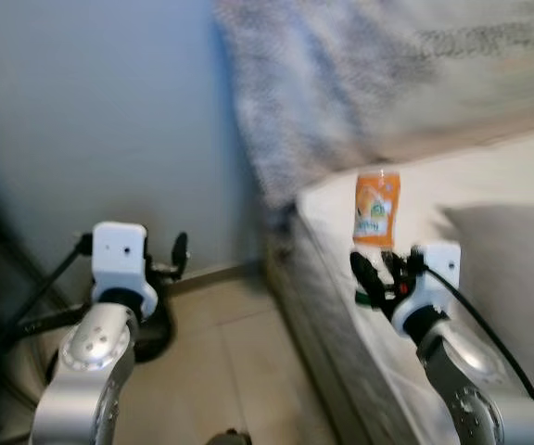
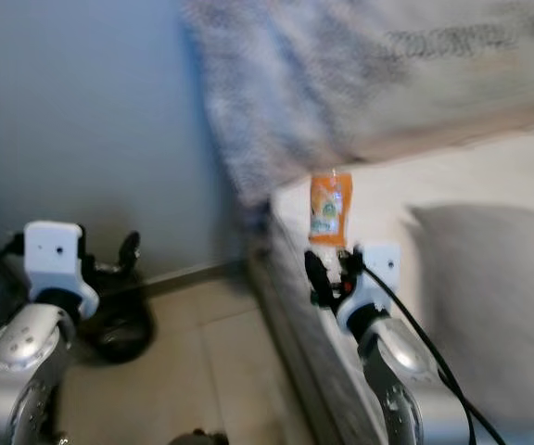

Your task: Clean up the room

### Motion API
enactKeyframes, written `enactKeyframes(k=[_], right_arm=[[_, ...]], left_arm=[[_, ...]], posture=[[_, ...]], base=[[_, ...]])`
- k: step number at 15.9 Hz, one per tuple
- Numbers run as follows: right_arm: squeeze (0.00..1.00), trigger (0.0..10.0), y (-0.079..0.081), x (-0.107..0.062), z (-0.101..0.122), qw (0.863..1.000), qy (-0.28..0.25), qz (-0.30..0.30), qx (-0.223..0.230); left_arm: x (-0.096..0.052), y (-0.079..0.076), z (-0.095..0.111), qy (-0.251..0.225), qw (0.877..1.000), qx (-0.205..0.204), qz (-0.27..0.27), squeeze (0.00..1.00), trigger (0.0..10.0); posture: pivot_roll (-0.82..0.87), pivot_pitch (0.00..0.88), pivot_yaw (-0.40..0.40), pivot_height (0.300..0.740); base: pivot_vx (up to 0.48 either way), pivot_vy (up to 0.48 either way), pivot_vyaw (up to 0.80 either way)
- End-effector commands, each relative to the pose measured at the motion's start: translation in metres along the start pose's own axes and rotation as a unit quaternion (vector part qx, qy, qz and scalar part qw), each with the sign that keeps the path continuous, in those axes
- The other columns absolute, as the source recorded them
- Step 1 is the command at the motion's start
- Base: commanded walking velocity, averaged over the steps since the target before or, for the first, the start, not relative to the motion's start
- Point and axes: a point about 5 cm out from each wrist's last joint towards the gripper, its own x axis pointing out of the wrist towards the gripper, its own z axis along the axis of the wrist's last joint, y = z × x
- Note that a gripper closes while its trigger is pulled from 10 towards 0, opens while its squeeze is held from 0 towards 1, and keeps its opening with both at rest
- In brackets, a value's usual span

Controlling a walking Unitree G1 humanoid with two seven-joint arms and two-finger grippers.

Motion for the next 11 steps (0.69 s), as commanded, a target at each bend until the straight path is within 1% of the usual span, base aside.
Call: enactKeyframes(k=[1, 2, 5, 7, 9, 10, 11], right_arm=[[0.0, 10.0, 0.002, 0.002, 0.001, 1.0, -0.001, 0.0, 0.002], [0.0, 10.0, 0.003, 0.003, 0.002, 1.0, -0.002, 0.001, 0.003], [0.0, 10.0, 0.001, 0.001, -0.004, 1.0, 0.004, -0.014, 0.008], [0.0, 10.0, -0.001, -0.004, -0.011, 1.0, 0.013, -0.028, 0.008], [0.0, 10.0, -0.002, -0.006, -0.011, 0.999, 0.014, -0.031, 0.007], [0.0, 10.0, -0.003, -0.006, -0.01, 0.999, 0.013, -0.034, 0.005], [0.0, 10.0, -0.005, -0.007, -0.009, 0.999, 0.015, -0.038, -0.008]], left_arm=[[0.003, 0.002, 0.005, -0.009, 1.0, 0.01, -0.002, 0.0, 10.0], [0.004, 0.002, 0.005, -0.01, 1.0, 0.011, -0.002, 0.0, 10.0], [0.006, -0.003, 0.005, -0.013, 1.0, 0.018, -0.019, 0.0, 10.0], [0.008, -0.003, 0.005, -0.011, 1.0, 0.016, -0.02, 0.0, 10.0], [0.009, -0.002, 0.006, -0.01, 1.0, 0.011, -0.02, 0.0, 10.0], [0.009, -0.001, 0.006, -0.01, 1.0, 0.01, -0.02, 0.0, 10.0], [0.009, -0.002, 0.006, -0.01, 1.0, 0.009, -0.025, 0.0, 10.0]], posture=[[0.02, 0.0, -0.001, 0.74], [0.02, 0.0, 0.001, 0.74], [0.01, 0.0, 0.022, 0.74], [0.0, 0.0, 0.038, 0.74], [0.0, 0.0, 0.043, 0.74], [0.0, 0.0, 0.048, 0.74], [0.0, 0.0, 0.05, 0.74]], base=[[0.0, 0.0, 0.8], [0.0, 0.0, 0.8], [0.301, 0.0, 0.8], [0.322, 0.0, 0.8], [0.326, 0.0, 0.8], [0.326, 0.0, 0.8], [0.319, 0.0, 0.8]])
